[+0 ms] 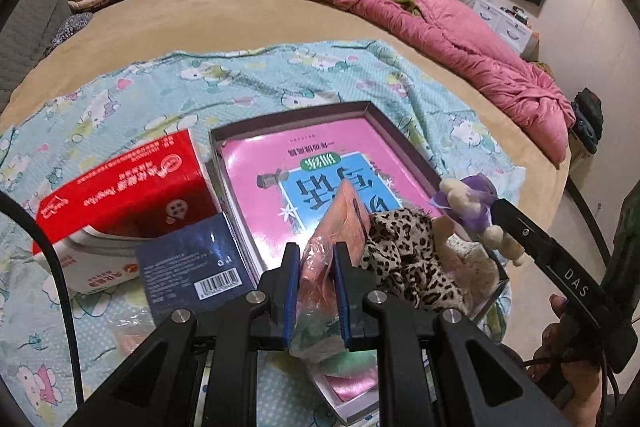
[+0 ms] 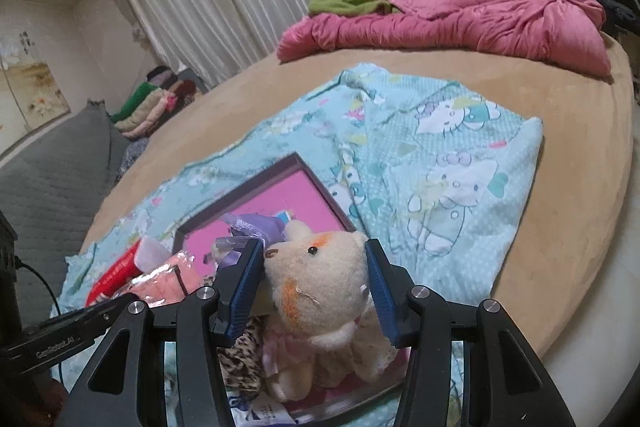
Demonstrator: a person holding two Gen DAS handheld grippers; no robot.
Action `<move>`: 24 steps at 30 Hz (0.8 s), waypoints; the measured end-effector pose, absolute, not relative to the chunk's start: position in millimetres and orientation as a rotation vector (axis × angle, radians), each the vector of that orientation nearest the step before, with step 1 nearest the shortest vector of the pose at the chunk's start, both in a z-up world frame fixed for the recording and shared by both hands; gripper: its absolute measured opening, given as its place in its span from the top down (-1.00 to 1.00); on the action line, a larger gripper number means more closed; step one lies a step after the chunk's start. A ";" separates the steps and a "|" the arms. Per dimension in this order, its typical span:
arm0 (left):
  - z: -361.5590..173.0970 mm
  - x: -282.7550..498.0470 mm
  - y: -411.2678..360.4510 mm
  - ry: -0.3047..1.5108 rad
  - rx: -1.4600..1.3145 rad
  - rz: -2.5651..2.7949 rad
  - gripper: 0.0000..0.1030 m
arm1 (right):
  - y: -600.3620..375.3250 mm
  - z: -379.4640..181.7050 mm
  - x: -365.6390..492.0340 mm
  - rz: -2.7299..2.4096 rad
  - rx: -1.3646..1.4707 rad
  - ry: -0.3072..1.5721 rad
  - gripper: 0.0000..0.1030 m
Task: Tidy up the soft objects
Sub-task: 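Lower the bear and pink bag onto the pink book and open both tools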
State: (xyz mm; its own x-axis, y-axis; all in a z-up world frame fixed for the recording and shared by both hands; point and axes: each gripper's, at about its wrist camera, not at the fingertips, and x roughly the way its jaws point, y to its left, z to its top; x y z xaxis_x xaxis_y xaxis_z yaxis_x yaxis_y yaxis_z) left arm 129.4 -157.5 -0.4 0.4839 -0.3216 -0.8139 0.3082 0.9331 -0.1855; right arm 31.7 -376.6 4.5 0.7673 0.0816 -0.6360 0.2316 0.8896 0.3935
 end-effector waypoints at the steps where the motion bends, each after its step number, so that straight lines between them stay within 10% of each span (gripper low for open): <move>1: -2.7 130.2 -158.2 0.999 -0.014 -0.383 0.67 | -375.7 1.4 33.4 -0.086 0.475 0.710 -0.03; 24: -12.3 134.5 -155.9 1.035 -0.050 -0.389 0.47 | -376.0 -18.7 42.2 -0.105 0.482 0.765 -0.39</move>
